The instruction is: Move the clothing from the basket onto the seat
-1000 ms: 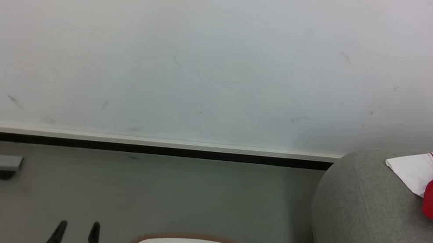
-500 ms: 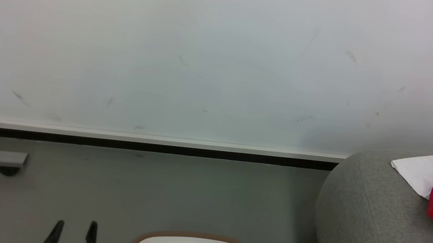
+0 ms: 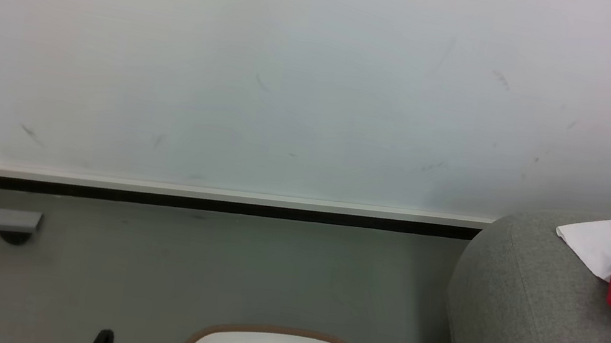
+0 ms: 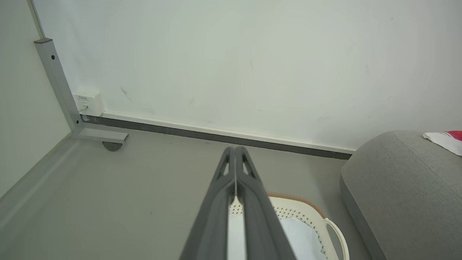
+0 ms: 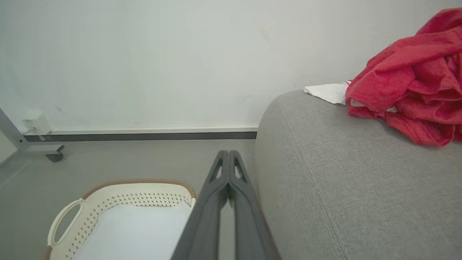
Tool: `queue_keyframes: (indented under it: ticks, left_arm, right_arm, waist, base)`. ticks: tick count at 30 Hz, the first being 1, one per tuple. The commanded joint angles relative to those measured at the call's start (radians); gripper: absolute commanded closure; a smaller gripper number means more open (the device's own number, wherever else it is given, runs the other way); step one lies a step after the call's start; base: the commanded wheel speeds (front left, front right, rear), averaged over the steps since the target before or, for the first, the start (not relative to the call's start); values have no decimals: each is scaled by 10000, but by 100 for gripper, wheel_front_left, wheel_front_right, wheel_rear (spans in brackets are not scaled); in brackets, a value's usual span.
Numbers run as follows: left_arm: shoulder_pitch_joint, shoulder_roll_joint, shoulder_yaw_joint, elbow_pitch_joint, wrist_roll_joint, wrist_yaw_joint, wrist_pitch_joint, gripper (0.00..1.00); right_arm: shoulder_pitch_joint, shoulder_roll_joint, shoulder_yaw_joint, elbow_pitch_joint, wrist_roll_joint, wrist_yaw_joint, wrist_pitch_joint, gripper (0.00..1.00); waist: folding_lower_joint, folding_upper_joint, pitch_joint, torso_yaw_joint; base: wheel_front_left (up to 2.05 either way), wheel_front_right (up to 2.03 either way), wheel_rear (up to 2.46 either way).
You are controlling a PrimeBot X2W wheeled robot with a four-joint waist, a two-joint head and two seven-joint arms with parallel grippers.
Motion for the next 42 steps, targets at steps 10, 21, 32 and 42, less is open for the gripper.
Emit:
queue_keyframes:
  ticks: [10, 21, 32, 42]
  left_arm:
    - [-403, -77, 477, -135, -1886, -359, 534, 100]
    - [-636, -186, 835, -146, -3561, -680, 1005, 100]
    - [-845, -285, 1160, -142, -5020, -960, 1434, 100]
    - [-1019, -364, 1426, -137, -6215, -1196, 1782, 100]
  right_arm:
    - [-350, -47, -234, -392, 2197, -2, 500, 100]
    - [-501, -54, -382, -655, 4120, -4, 942, 100]
    - [-660, -62, -536, -846, 5809, -6, 1362, 100]
    - [-788, -68, -668, -1007, 7186, -8, 1711, 100]
  waist:
    - [0, 0, 77, 45]
    - [0, 0, 161, 95]
    - [0, 0, 246, 145]
    - [0, 0, 322, 190]
  base:
    - [0, 0, 0]
    - [0, 0, 0]
    - [0, 0, 0]
    - [0, 0, 0]
